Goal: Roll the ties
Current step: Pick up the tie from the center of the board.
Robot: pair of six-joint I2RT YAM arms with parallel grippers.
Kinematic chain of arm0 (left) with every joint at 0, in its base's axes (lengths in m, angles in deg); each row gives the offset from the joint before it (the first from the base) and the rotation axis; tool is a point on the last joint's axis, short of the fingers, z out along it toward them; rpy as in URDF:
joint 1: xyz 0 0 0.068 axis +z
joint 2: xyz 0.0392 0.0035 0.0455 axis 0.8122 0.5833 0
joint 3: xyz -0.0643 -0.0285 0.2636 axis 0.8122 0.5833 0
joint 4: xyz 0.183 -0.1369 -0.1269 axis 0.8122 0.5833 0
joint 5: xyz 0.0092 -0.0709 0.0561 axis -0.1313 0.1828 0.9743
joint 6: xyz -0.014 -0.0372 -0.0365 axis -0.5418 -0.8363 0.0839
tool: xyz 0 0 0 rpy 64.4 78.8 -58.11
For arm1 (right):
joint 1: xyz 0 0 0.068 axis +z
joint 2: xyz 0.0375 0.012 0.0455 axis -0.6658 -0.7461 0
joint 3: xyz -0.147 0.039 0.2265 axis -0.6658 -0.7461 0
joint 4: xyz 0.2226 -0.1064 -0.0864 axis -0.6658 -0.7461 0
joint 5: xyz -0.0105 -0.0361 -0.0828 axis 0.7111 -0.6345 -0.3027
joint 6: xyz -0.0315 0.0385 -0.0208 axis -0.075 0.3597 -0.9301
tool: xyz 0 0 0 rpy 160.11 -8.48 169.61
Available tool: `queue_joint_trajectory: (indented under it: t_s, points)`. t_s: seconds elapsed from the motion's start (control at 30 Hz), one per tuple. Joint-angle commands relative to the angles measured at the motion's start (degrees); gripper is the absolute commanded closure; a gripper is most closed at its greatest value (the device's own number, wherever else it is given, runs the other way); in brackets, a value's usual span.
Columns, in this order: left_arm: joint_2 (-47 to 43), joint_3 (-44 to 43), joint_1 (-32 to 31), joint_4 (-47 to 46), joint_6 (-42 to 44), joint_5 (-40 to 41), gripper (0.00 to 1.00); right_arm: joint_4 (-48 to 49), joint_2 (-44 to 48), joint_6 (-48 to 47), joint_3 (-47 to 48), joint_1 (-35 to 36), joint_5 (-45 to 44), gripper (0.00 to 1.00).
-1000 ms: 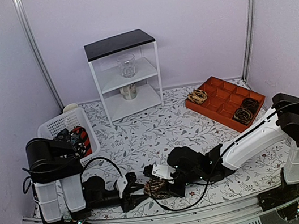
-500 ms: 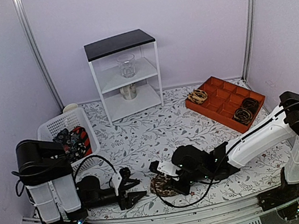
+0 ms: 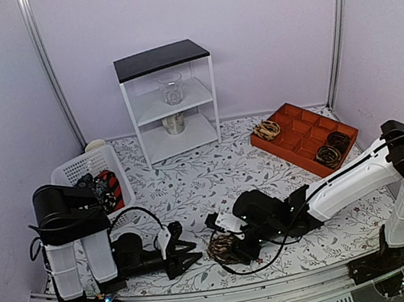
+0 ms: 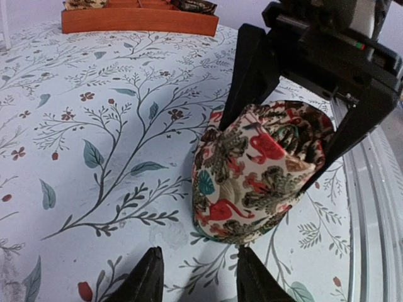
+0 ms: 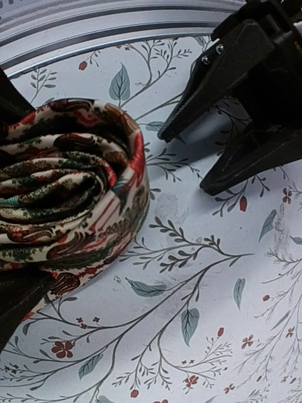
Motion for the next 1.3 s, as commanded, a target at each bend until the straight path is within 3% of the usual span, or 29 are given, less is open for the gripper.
queue_joint_trajectory:
  t_s: [0.0, 0.23, 0.4, 0.73, 0.93, 1.27]
  points:
    - [2.1, -1.6, 0.6, -14.7, -0.8, -2.3, 0.6, -2.5, 0.6, -2.2, 2.4, -1.4, 2.6, 0.27]
    - [3.6, -2.8, 0.6, -14.7, -1.0, -2.7, 0.6, -4.0, -2.4, -5.4, 4.8, -1.6, 3.2, 0.2]
    - [4.4, -3.3, 0.6, -14.7, -1.2, -2.9, 0.61, -4.7, -4.4, -6.8, 5.9, -2.1, 2.0, 0.21]
    - [3.2, -2.5, 0.6, -14.7, -1.2, -1.4, 0.62, -9.8, -5.9, -5.9, 8.9, -2.3, 3.0, 0.42]
    - [0.7, -0.5, 0.6, -14.6, -0.9, 1.5, 0.59, -15.0, -5.4, -0.3, 10.9, -2.4, 2.3, 0.53]
    - [-1.2, 0.8, 0.6, -14.7, -1.2, 2.6, 0.59, -28.9, -7.9, 15.1, 19.1, -2.3, 0.6, 0.53]
